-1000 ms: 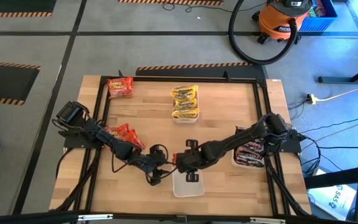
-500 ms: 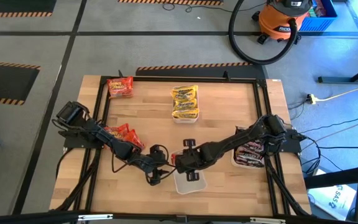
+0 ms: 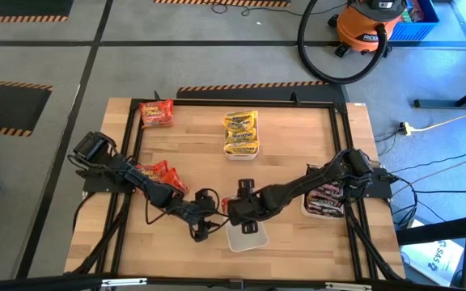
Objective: Sort Maruchan noodles
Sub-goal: Put the top right orange noodle pack into the bottom white bin, then put the bottom right orange noodle pack into bottom white bin
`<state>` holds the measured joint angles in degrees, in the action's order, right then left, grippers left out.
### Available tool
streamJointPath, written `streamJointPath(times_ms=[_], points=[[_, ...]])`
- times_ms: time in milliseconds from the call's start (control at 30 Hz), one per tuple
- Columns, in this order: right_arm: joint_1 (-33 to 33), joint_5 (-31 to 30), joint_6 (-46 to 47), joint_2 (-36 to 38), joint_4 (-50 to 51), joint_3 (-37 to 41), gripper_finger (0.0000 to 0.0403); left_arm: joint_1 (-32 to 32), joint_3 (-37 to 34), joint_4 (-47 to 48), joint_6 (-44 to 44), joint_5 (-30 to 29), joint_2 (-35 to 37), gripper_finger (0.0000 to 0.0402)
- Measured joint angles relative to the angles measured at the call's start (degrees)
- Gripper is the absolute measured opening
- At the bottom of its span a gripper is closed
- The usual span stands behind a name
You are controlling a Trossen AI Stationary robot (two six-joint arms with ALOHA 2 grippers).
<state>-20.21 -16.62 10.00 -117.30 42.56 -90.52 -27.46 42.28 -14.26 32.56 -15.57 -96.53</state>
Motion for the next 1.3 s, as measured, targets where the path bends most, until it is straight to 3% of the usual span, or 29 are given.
streamJointPath(times_ms=[467,867,1033,1300], points=[[0.0,-2.64,-2.84,0.01,1.4,-3.02,0.0243,-0.48,0.0,0.0,-0.22,0.26,0.0,0.0211],[-1.89,-1.52,-2.93,4.26,13.08,-11.5,0.0243,-0.48,0.0,5.58,0.13,5.07,2.94,0.0211],[-3.87,-1.81,-2.39,11.54,10.29,-6.73,0.0243,-0.42,-0.02,14.65,1.44,4.25,9.1,0.0211],[-4.13,-0.28,1.96,24.01,-3.1,13.42,0.0243,2.11,0.0,28.85,2.22,3.62,21.66,0.0211]])
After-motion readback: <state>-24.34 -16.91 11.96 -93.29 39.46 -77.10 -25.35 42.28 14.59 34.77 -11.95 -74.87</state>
